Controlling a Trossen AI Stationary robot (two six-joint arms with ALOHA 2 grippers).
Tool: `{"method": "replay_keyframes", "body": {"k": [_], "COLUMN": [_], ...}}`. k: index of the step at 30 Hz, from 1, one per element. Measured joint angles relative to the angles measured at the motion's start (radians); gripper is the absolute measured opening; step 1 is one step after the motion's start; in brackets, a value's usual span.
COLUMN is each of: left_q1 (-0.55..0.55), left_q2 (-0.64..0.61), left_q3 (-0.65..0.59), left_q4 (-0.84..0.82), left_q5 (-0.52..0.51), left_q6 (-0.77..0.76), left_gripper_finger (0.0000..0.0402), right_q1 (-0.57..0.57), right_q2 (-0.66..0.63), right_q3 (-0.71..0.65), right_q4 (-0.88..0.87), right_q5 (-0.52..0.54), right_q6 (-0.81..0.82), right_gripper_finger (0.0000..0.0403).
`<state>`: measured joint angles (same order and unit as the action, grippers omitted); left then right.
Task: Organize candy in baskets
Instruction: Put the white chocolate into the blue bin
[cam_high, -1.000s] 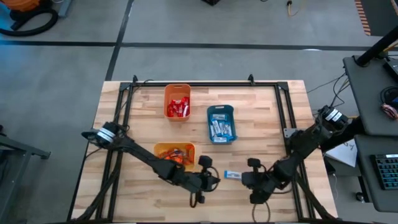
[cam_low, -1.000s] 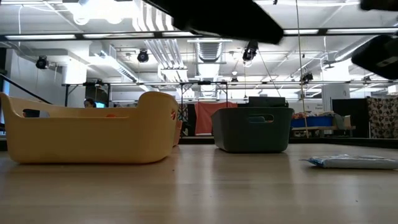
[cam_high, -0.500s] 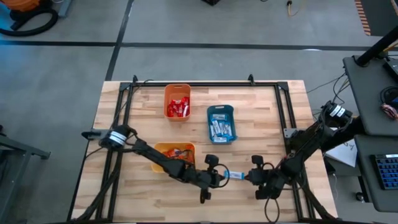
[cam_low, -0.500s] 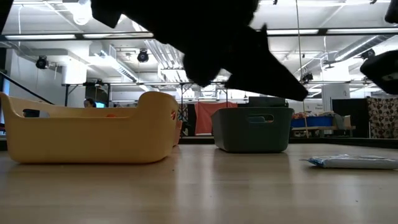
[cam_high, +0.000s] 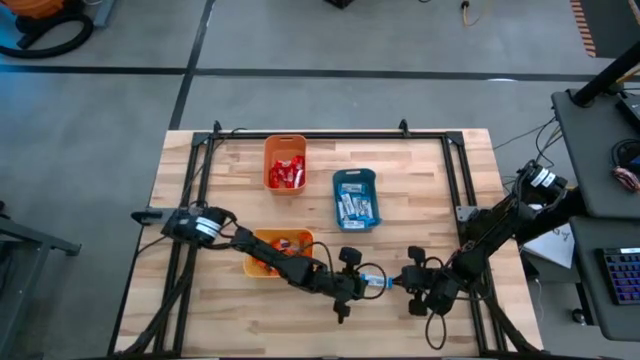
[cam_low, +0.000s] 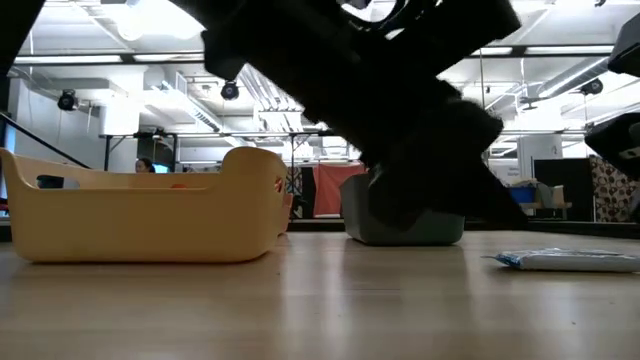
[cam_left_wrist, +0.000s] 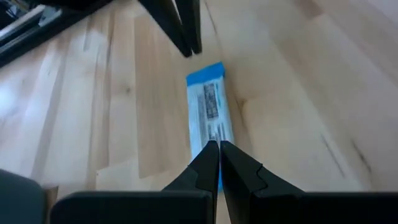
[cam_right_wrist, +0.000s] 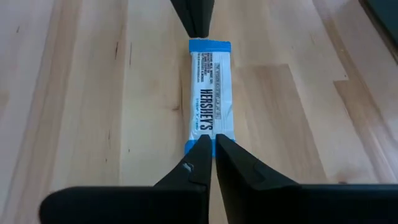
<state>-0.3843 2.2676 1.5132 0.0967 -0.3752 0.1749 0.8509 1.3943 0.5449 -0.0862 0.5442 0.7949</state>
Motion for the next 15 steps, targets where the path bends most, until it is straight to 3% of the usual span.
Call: {"method": "replay_keyframes", "body": {"k": [5, 15], "left_q1": [0.004, 0.019], "left_q2": [0.016, 0.022], "left_q3": [0.016, 0.011], "left_q4": [-0.004, -0.004], "left_q5": [0.001, 0.001], "left_q6": [0.0, -0.026], "left_gripper_finger": [0.0, 0.0], "right_q1": [0.0, 0.002], "right_q2": [0.0, 0.024], "right_q3": [0.0, -0.001], "right_q4": [-0.003, 0.002], "right_q5": [-0.002, 0.033], "right_q6": [0.051, 0.077], "right_gripper_finger": [0.0056, 0.0196]}}
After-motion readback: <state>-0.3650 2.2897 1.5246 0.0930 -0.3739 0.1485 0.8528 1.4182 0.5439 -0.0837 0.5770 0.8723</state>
